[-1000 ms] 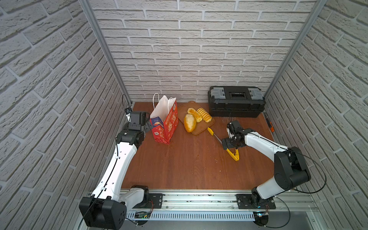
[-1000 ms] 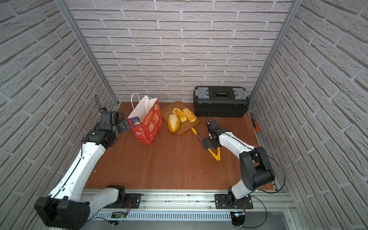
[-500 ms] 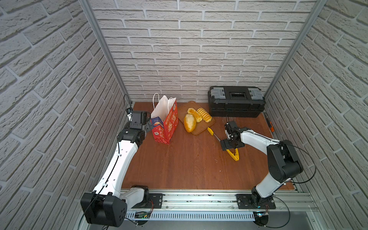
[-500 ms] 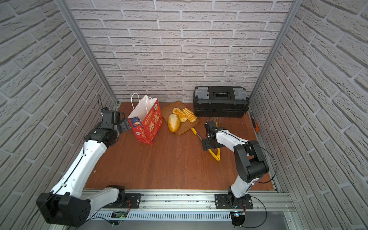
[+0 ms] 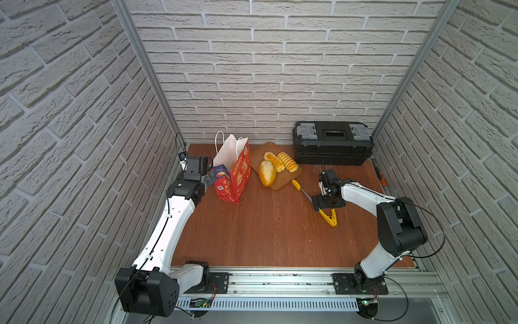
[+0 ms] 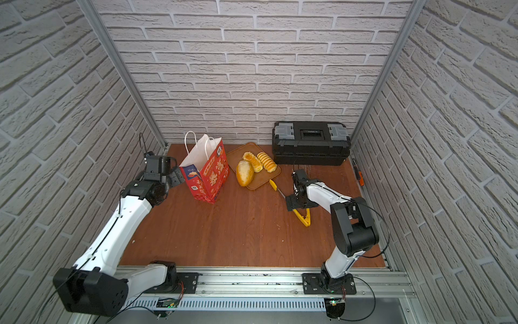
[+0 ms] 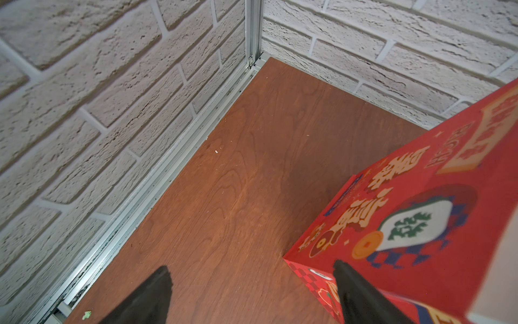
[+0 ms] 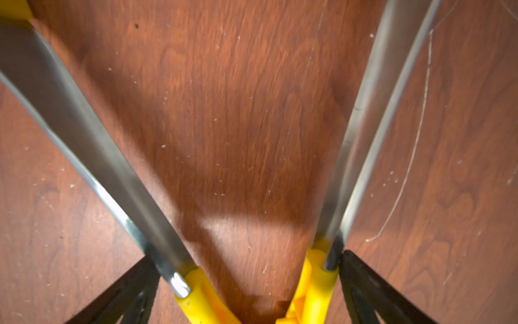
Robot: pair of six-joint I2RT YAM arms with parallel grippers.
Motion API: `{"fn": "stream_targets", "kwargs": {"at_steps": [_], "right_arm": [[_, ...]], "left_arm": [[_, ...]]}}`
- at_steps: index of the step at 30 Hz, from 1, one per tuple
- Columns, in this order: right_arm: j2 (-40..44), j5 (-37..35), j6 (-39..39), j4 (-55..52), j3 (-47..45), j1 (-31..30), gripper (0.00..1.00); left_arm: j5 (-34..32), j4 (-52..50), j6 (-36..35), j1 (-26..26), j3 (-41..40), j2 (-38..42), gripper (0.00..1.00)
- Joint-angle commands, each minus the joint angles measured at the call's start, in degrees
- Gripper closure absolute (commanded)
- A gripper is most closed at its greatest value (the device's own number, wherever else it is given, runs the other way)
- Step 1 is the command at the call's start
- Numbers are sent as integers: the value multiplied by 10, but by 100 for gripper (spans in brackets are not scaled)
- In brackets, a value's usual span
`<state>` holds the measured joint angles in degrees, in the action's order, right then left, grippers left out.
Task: Pack bread into a paper bag
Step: Pick up the clamp from the center of the board.
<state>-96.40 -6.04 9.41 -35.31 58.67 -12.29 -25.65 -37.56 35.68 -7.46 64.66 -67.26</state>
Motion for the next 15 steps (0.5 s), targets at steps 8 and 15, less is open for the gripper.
{"fn": "stream_targets", "kwargs": {"at_steps": [8,15], "right_arm": [[-18,24,5,17,8,2,4],[-24,13,5,38,-1,2,12]], "left_arm": [[-11,6,-5,-2,20,-9,7],[-11,9,-2,-2,23,-32,8]]}}
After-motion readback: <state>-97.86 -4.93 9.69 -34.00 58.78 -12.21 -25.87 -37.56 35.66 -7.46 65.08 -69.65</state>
